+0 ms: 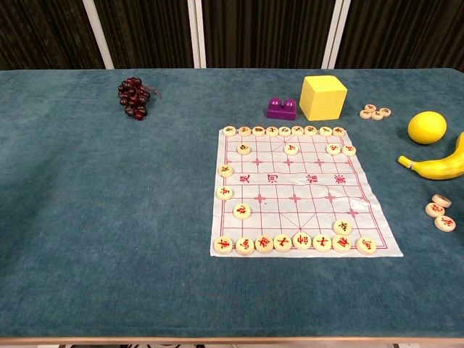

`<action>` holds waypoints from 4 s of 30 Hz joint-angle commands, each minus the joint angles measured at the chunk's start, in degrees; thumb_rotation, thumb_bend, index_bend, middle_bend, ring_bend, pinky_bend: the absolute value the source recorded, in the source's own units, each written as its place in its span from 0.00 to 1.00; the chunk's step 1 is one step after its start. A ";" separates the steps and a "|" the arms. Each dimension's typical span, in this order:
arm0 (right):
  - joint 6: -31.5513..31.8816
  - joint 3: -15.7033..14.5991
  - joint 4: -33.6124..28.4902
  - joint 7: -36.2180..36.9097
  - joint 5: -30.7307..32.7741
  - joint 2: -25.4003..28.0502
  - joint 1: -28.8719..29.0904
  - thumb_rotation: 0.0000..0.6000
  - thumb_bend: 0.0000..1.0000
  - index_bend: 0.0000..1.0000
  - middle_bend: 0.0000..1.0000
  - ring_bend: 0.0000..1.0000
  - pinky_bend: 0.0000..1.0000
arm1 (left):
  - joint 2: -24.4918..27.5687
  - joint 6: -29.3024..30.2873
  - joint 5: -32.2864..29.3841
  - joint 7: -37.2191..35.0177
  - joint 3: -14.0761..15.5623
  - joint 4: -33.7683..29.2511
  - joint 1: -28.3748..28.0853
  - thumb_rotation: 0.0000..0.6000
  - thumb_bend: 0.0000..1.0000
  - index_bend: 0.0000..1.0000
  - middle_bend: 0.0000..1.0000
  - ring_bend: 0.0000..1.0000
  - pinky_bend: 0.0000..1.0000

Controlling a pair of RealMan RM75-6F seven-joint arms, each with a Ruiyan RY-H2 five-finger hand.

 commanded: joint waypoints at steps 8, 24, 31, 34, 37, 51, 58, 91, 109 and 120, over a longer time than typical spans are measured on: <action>-0.42 -0.08 0.11 -0.12 0.14 -0.09 0.14 1.00 0.37 0.03 0.00 0.00 0.04 | -0.09 0.00 0.21 0.02 0.05 0.01 -0.04 1.00 0.03 0.04 0.00 0.00 0.04; -0.80 -0.45 -0.12 0.83 -0.49 0.23 0.30 1.00 0.37 0.03 0.00 0.00 0.04 | 0.53 0.26 0.33 -1.21 -0.13 -0.11 0.19 1.00 0.03 0.04 0.00 0.00 0.04; -1.04 -0.67 -0.37 1.76 -0.83 0.56 0.38 1.00 0.37 0.03 0.00 0.00 0.04 | 0.64 0.28 0.44 -1.80 -0.18 0.04 0.21 1.00 0.03 0.04 0.00 0.00 0.04; -1.50 -0.87 -0.89 2.24 -0.93 0.91 0.51 1.00 0.37 0.03 0.00 0.00 0.04 | 0.70 0.41 0.55 -2.15 -0.25 0.06 0.24 1.00 0.03 0.04 0.00 0.00 0.04; -3.29 -0.67 -2.06 2.93 -1.23 1.86 1.75 1.00 0.37 0.03 0.00 0.00 0.04 | 0.74 0.61 0.63 -2.60 -0.37 0.11 0.29 1.00 0.03 0.04 0.00 0.00 0.04; -27.01 8.50 -10.32 0.76 9.64 4.09 20.56 1.00 0.37 0.16 0.00 0.00 0.04 | 0.67 0.12 0.02 -2.56 -0.51 0.22 0.15 1.00 0.03 0.04 0.00 0.00 0.04; -34.12 11.01 -9.47 -10.22 21.56 -4.30 30.34 1.00 0.37 0.20 0.00 0.00 0.04 | 0.55 -0.21 -0.35 -2.37 -0.57 0.33 0.01 1.00 0.03 0.04 0.00 0.00 0.04; -29.28 8.18 4.90 -23.77 39.65 -30.45 45.82 1.00 0.37 0.37 0.00 0.00 0.04 | 0.42 -1.46 -1.77 -2.46 -0.84 0.94 -0.52 1.00 0.03 0.04 0.00 0.00 0.04; -29.08 7.73 8.18 -23.63 40.29 -32.62 46.88 1.00 0.37 0.44 0.00 0.00 0.04 | 0.29 -1.46 -1.82 -2.30 -0.79 1.01 -0.61 1.00 0.03 0.04 0.00 0.00 0.04; -29.34 7.73 9.70 -23.85 41.15 -33.26 47.30 1.00 0.37 0.46 0.00 0.00 0.04 | 0.37 -1.29 -1.90 -2.50 -0.92 1.04 -0.58 1.00 0.03 0.04 0.00 0.00 0.04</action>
